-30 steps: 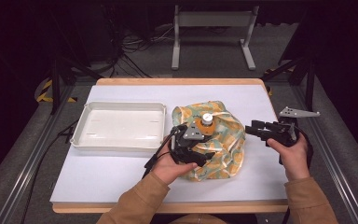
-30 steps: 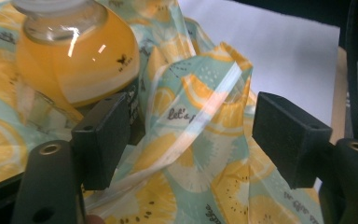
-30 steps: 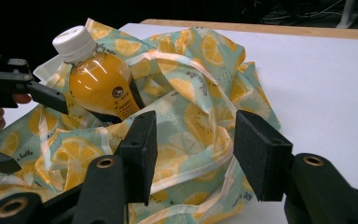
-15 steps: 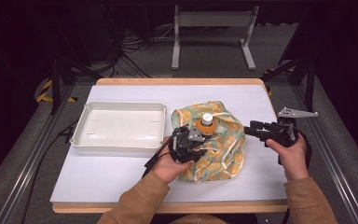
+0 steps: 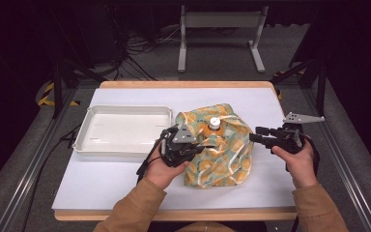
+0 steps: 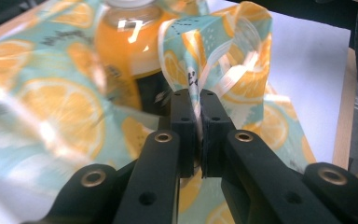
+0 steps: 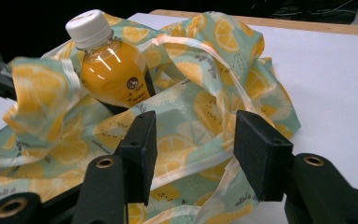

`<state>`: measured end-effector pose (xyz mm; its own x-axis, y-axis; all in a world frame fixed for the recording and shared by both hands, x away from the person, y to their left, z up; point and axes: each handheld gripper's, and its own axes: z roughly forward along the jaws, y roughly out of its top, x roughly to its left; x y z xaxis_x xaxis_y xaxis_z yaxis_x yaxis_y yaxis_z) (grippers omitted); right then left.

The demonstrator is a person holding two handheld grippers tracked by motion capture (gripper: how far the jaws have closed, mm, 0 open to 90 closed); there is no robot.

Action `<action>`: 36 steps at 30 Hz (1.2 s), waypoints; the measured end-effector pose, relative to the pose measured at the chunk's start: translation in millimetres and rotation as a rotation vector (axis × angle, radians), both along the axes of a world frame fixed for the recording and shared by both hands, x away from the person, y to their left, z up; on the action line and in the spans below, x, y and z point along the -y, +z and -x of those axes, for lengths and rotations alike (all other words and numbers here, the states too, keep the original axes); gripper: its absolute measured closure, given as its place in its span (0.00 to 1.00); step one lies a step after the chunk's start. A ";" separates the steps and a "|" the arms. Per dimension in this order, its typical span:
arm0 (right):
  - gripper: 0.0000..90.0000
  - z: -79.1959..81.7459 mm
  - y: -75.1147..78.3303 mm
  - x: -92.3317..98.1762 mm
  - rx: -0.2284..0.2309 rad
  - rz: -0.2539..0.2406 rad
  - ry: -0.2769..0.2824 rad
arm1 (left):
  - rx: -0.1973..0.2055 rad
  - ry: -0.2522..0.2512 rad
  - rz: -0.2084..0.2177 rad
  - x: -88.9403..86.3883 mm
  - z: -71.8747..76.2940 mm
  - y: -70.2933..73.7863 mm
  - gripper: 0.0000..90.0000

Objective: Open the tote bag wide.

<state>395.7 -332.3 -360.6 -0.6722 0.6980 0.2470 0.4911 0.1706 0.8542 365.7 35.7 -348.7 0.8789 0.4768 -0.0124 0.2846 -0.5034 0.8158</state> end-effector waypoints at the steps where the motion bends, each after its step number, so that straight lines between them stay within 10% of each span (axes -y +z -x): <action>1: 0.56 0.1 -0.1 -1.1 -0.001 0.001 0.003 | -0.004 0.012 0.001 -6.9 1.8 0.7 0.95; 9: 0.55 0.6 -1.1 -7.2 -0.001 0.017 0.013 | -0.100 0.096 -0.048 -39.4 -3.8 -22.8 0.94; 16: 0.55 2.7 -0.2 -15.3 0.013 0.025 0.034 | -0.204 0.091 -0.143 -27.9 -8.4 -52.6 0.94; 36: 0.49 6.9 -14.0 -20.7 -0.082 0.063 0.061 | -0.233 0.115 -0.168 -16.0 -15.7 -77.6 0.92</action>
<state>388.9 -311.6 -374.6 -0.6931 0.6725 0.2595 0.5457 0.2543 0.7985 381.4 51.6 -426.2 0.8018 0.5854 -0.1199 0.5173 -0.5795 0.6297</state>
